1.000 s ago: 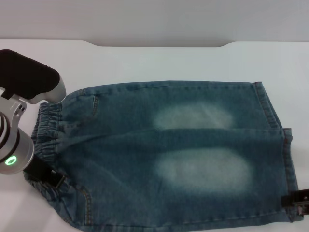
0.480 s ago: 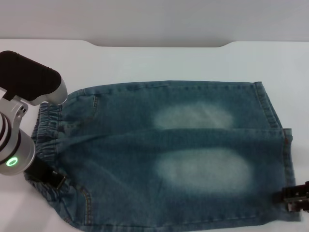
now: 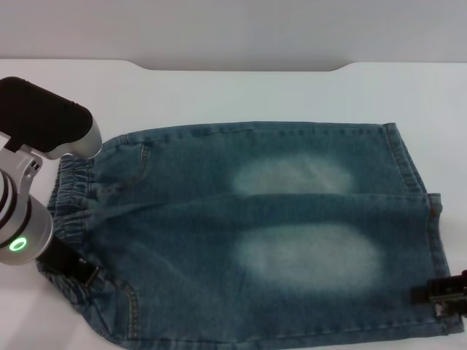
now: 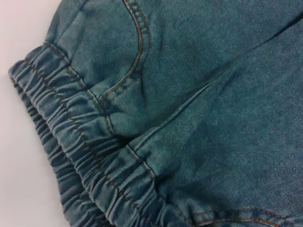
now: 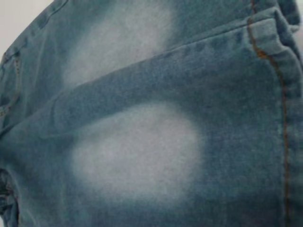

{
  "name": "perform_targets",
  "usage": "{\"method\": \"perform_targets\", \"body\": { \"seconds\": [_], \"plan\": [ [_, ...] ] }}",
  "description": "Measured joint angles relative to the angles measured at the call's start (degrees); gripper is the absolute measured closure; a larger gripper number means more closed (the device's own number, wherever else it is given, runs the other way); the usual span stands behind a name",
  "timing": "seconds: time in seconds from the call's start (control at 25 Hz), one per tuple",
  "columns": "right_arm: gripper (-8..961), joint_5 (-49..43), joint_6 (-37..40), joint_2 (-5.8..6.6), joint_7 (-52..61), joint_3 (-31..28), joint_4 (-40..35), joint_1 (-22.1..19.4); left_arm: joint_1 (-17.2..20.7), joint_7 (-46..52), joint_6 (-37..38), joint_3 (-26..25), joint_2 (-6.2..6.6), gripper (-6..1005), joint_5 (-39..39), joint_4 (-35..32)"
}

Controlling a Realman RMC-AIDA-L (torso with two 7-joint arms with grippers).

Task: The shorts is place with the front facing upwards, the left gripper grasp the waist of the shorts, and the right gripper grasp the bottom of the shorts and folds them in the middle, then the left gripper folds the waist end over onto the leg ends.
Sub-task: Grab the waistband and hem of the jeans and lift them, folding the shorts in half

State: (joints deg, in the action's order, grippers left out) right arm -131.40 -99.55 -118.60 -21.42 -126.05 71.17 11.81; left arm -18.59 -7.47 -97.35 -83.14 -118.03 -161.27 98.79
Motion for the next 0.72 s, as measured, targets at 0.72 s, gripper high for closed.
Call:
{"method": "perform_targets", "body": {
  "seconds": [0.72],
  "plan": [
    [340,-2.64,0.04,0.30,0.18,-0.34,1.00,-0.21,-0.15,0.00,-0.02,0.16,0.00,965,-0.01,-0.09]
  ]
}}
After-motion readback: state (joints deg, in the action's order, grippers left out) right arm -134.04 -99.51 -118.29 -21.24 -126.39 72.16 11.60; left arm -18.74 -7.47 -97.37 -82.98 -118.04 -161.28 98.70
